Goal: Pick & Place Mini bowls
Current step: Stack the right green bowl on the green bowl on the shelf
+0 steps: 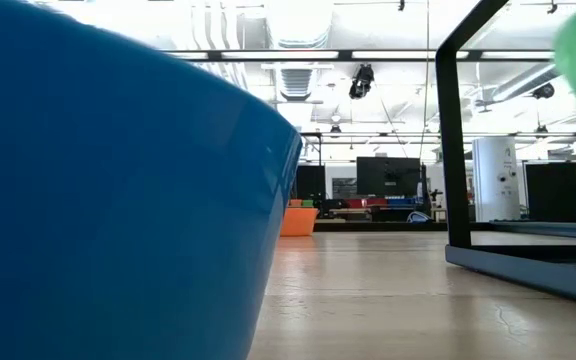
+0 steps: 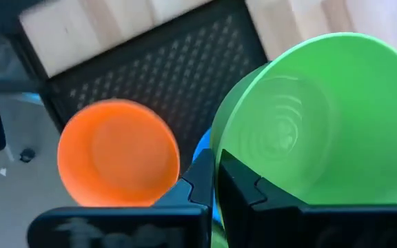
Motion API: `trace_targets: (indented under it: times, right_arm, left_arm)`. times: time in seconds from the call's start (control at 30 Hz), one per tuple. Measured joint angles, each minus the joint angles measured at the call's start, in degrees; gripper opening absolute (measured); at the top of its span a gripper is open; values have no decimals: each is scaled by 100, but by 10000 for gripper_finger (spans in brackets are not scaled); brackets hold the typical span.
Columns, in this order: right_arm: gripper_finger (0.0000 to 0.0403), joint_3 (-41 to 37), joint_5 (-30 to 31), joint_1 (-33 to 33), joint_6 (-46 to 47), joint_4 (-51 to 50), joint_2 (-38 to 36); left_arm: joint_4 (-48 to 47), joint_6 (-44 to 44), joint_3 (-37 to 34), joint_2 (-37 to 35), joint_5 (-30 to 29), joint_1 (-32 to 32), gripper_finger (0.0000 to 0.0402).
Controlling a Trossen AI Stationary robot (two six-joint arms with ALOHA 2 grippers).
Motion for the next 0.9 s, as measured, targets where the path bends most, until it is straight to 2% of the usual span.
trace_targets:
  times: [0.3, 0.9]
  right_arm:
    - [8, 111, -78, 610, 802, -132, 74]
    - [8, 111, -135, 1302, 1788, 16, 278]
  left_arm:
    - [2, 44, 0, 0, -2, -2, 0]
    - [2, 4, 0, 0, -6, 2, 0]
